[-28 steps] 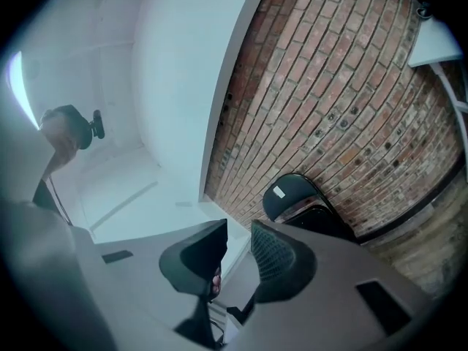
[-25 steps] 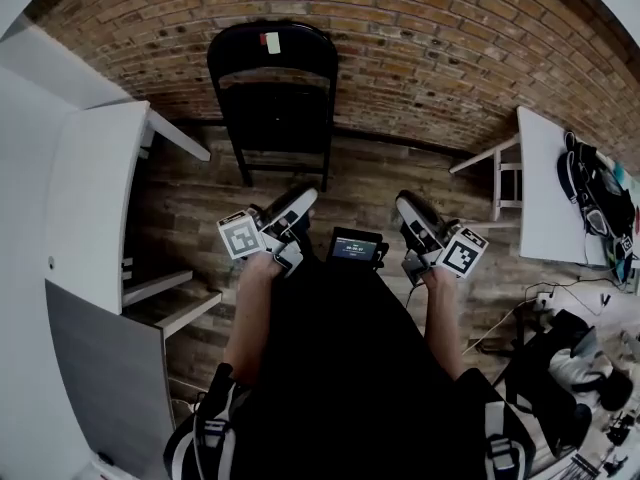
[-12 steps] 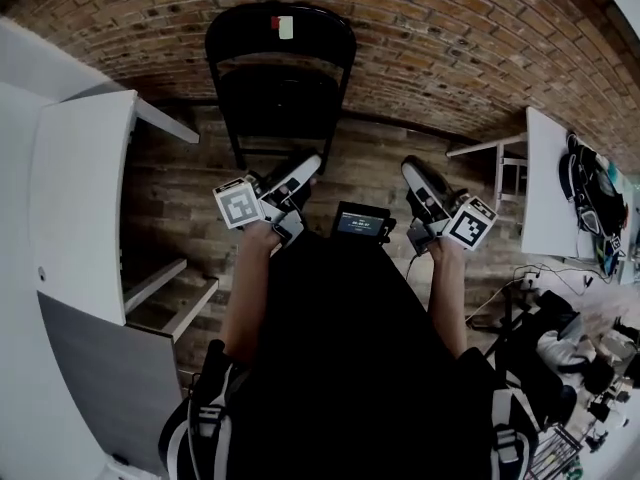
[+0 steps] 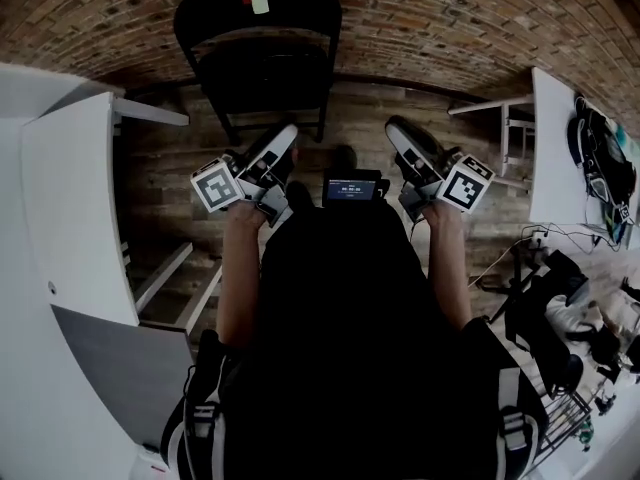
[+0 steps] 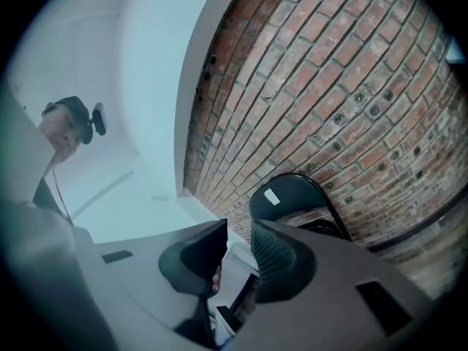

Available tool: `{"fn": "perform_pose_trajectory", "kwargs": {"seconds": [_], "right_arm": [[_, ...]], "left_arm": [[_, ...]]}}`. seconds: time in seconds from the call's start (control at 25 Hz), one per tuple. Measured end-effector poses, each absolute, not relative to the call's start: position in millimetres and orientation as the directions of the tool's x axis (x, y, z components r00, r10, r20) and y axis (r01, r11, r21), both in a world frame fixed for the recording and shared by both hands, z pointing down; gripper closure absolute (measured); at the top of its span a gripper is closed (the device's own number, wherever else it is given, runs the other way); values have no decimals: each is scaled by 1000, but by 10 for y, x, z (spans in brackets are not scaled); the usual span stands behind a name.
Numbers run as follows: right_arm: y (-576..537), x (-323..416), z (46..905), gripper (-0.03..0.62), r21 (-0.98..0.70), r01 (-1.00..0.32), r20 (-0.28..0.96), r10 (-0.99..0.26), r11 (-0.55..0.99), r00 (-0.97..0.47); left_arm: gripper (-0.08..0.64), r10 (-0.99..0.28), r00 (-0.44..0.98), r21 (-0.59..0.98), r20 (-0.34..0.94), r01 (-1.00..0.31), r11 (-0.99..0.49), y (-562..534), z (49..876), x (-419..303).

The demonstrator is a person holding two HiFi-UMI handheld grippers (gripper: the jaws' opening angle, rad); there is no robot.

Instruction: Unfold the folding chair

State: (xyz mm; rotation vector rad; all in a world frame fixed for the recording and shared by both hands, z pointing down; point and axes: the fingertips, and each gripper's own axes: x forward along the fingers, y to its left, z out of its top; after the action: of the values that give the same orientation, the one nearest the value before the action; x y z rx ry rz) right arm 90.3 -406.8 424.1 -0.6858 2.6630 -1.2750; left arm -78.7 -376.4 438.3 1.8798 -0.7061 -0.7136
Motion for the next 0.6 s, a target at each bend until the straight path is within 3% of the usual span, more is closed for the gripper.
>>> {"fn": "perform_pose_trajectory", "kwargs": {"seconds": [0.6], "right_arm": [[-5168, 785, 4349, 505, -794, -244, 56, -333, 556, -941]], "left_arm": [[405, -786, 610, 937, -102, -207, -282, -4557, 4474, -687]]}}
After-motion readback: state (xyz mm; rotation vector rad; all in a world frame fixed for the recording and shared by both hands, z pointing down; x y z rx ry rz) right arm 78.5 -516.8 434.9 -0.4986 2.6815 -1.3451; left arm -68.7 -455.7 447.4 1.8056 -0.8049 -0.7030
